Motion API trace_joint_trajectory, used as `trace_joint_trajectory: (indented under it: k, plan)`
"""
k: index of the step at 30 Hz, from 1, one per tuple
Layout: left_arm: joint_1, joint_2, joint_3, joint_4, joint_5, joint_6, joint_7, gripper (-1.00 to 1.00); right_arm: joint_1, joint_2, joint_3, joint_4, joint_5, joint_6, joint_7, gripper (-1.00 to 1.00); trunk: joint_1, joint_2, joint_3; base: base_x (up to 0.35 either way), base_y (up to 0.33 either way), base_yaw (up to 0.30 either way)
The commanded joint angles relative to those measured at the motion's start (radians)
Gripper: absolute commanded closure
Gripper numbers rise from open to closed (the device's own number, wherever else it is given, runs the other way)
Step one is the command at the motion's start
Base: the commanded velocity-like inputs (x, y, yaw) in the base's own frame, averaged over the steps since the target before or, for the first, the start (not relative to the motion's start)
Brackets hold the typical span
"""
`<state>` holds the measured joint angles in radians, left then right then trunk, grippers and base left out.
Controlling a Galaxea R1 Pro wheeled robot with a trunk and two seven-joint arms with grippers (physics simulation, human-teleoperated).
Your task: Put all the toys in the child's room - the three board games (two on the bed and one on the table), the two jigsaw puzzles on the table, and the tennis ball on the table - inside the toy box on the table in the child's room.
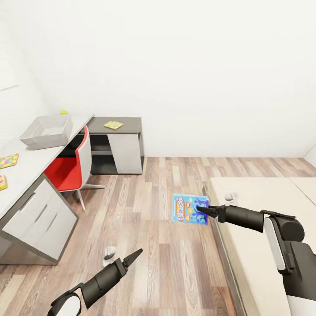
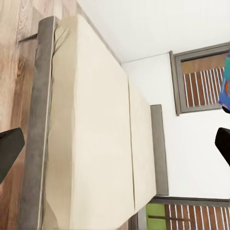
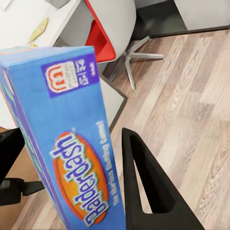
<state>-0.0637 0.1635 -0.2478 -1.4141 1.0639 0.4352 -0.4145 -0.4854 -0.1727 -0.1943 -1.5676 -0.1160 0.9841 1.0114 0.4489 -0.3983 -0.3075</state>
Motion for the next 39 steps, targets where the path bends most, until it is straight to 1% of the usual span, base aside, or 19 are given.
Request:
trace_joint_trajectory:
  k: [1, 10, 13, 15, 17, 19, 21, 24, 27, 29, 31, 32, 33, 39]
  plan:
    - [-0.001, 0.001, -0.001, 0.0, 0.01, 0.006, 0.001, -1.0, -0.001, 0.0, 0.0, 0.0, -0.008, 0.008, 0.0, 1.0, 0.001, -0.002, -0.002, 0.32, 0.063, 0.0]
    - [-0.006, 0.003, 0.006, -0.021, 0.007, -0.006, 0.0, -1.0, -0.001, 0.001, 0.0, -0.002, -0.009, 0.008, 0.002, 1.0, 0.001, -0.002, -0.002, 0.332, 0.025, 0.0]
    - [-0.013, 0.01, 0.038, -0.035, 0.007, -0.003, 0.001, -1.0, -0.001, 0.001, 0.0, -0.003, -0.01, 0.009, 0.004, 1.0, 0.001, -0.002, -0.002, 0.34, 0.007, 0.0]
    - [-0.027, 0.02, 0.072, -0.043, 0.007, 0.003, 0.002, -1.0, -0.001, 0.0, -0.001, -0.003, -0.01, 0.012, 0.004, 1.0, 0.001, -0.002, -0.002, 0.342, 0.004, 0.0]
    - [-0.053, 0.036, 0.108, -0.049, 0.011, 0.021, 0.004, -1.0, -0.002, 0.0, -0.001, -0.002, -0.009, 0.016, 0.001, 1.0, 0.001, -0.002, -0.002, 0.343, 0.002, 0.0]
    - [-0.089, 0.053, 0.139, -0.053, 0.014, 0.06, 0.006, -1.0, -0.004, 0.0, -0.002, -0.001, -0.007, 0.017, -0.004, 1.0, 0.001, -0.002, -0.002, 0.343, 0.002, 0.0]
    - [-0.139, 0.064, 0.159, -0.059, 0.015, 0.114, 0.009, -1.0, -0.006, 0.0, -0.002, 0.001, -0.006, 0.018, -0.019, 1.0, 0.001, -0.002, -0.002, 0.344, 0.001, 0.0]
    - [-0.231, 0.072, 0.177, -0.065, 0.013, 0.202, 0.025, -1.0, -0.008, 0.001, -0.005, 0.003, -0.007, 0.017, -0.065, 1.0, 0.001, -0.002, -0.002, 0.344, 0.001, 0.0]
    - [-0.323, 0.076, 0.186, -0.065, 0.012, 0.268, 0.076, -1.0, -0.009, 0.002, -0.008, 0.004, -0.011, 0.016, -0.109, 1.0, 0.001, -0.002, -0.002, 0.344, 0.0, 0.0]
    - [-0.371, 0.077, 0.19, -0.057, 0.014, 0.295, 0.126, -1.0, -0.008, 0.001, -0.011, 0.004, -0.014, 0.017, -0.125, 1.0, 0.001, -0.002, -0.002, 0.345, 0.0, 0.0]
    - [-0.407, 0.076, 0.191, -0.039, 0.016, 0.314, 0.174, -1.0, -0.007, 0.001, -0.013, 0.004, -0.018, 0.017, -0.136, 1.0, 0.001, -0.002, -0.002, 0.345, 0.0, 0.0]
    - [-0.46, 0.081, 0.194, -0.011, 0.027, 0.345, 0.229, -1.0, -0.006, 0.002, -0.013, 0.004, -0.022, 0.016, -0.145, 1.0, 0.001, -0.002, -0.002, 0.346, 0.0, 0.0]
    - [-0.46, 0.081, 0.194, -0.011, 0.027, 0.345, 0.229, -1.0, -0.006, 0.002, -0.013, 0.004, -0.022, 0.016, -0.145, 1.0, 0.001, -0.002, -0.002, 0.346, 0.0, 0.0]
    - [-0.559, 0.086, 0.194, 0.013, 0.033, 0.387, 0.262, -1.0, -0.003, 0.002, -0.01, 0.004, -0.022, 0.012, -0.15, 1.0, 0.001, -0.002, -0.002, 0.346, 0.0, 0.0]
